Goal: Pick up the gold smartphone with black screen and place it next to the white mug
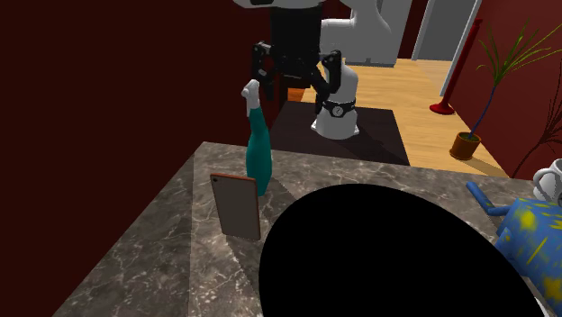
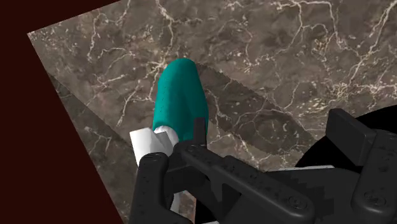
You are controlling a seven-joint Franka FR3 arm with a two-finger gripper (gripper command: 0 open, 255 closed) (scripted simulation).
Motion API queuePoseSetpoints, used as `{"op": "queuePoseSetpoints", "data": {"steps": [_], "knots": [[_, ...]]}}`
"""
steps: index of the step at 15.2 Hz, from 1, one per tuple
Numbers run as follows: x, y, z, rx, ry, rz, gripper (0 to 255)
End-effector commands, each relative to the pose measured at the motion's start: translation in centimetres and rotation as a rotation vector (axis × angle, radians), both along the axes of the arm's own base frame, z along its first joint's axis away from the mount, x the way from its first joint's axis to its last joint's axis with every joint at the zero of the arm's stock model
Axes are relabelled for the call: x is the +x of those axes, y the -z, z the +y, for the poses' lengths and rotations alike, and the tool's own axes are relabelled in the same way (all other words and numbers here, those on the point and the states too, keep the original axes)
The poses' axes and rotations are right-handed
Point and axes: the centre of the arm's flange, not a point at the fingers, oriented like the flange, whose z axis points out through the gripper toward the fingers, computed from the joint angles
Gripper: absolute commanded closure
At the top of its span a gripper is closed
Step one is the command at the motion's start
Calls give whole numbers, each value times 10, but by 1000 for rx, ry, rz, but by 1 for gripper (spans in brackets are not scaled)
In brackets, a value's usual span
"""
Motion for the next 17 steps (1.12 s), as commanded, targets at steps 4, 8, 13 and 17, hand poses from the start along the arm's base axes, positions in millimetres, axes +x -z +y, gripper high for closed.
{"op": "queuePoseSetpoints", "data": {"steps": [4, 8, 13, 17], "knots": [[51, 21, -26, 2, 18, -35, 0], [94, 35, -47, 4, 32, -62, 0], [135, 53, -67, 5, 47, -88, 0], [135, 74, -67, 5, 47, -88, 0]]}}
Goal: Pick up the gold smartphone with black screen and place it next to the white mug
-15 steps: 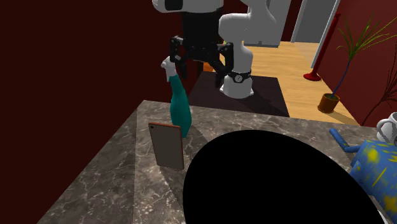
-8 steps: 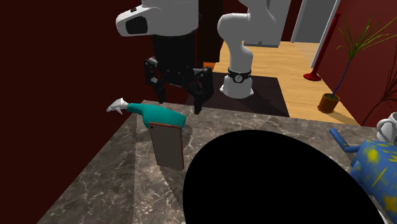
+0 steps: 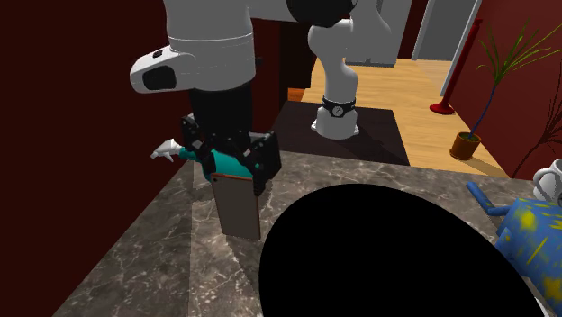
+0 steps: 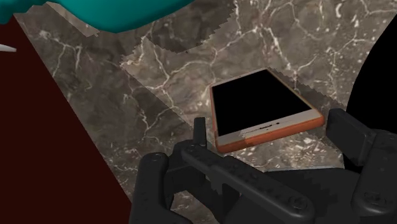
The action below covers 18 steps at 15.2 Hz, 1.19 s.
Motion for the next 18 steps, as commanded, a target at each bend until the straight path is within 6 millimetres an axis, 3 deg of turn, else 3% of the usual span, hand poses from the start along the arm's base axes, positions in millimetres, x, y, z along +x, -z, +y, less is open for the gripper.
{"op": "queuePoseSetpoints", "data": {"steps": [1, 3, 11, 12, 18], "knots": [[1, 10, 0, 0, 0, -1, 0], [1, 18, 0, 0, 0, -1, 0], [1, 18, 0, 0, 0, -1, 0], [1, 18, 0, 0, 0, -1, 255], [1, 18, -1, 0, 0, -1, 255]]}}
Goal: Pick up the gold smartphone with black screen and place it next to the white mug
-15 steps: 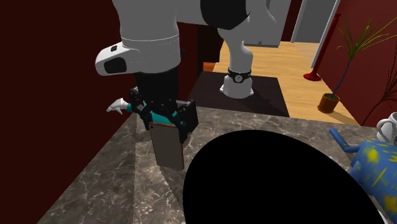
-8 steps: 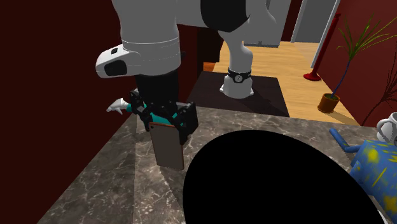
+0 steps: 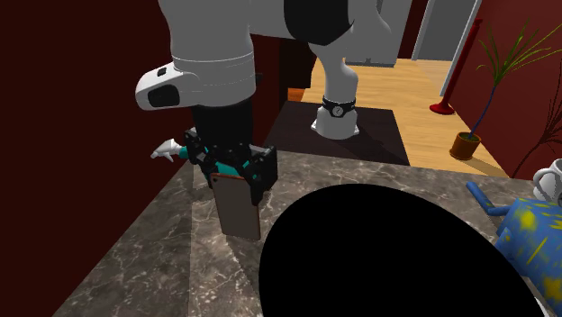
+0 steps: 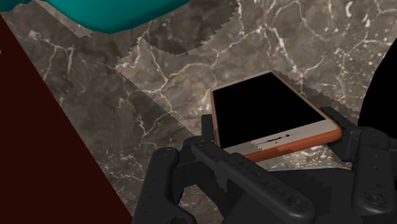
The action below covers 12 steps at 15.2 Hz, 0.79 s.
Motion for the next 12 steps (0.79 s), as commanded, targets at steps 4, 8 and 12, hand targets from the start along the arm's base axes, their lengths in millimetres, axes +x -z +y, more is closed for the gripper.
{"op": "queuePoseSetpoints", "data": {"steps": [4, 8, 12], "knots": [[0, -5, 0, 0, 0, 0, 255], [0, -26, 0, 0, 0, 0, 255], [0, -47, 0, 0, 0, 0, 255]]}}
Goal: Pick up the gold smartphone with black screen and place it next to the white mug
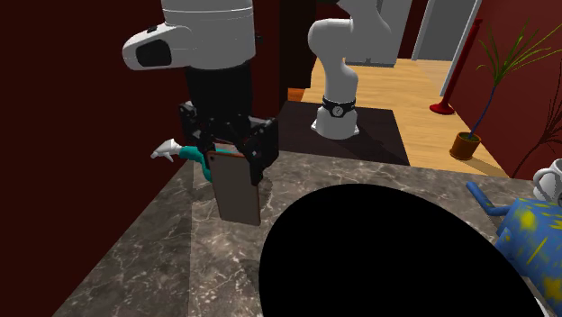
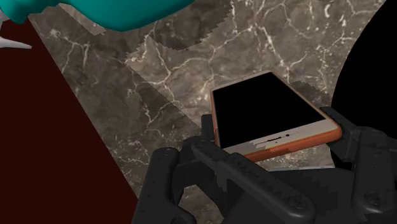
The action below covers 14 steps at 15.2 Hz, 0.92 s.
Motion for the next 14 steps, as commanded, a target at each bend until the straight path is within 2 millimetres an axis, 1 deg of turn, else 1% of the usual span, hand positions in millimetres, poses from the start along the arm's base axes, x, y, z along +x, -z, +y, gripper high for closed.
{"op": "queuePoseSetpoints", "data": {"steps": [1, 14], "knots": [[1, -11, -2, 0, 0, 0, 255], [1, -80, -2, 0, 0, 0, 255]]}}
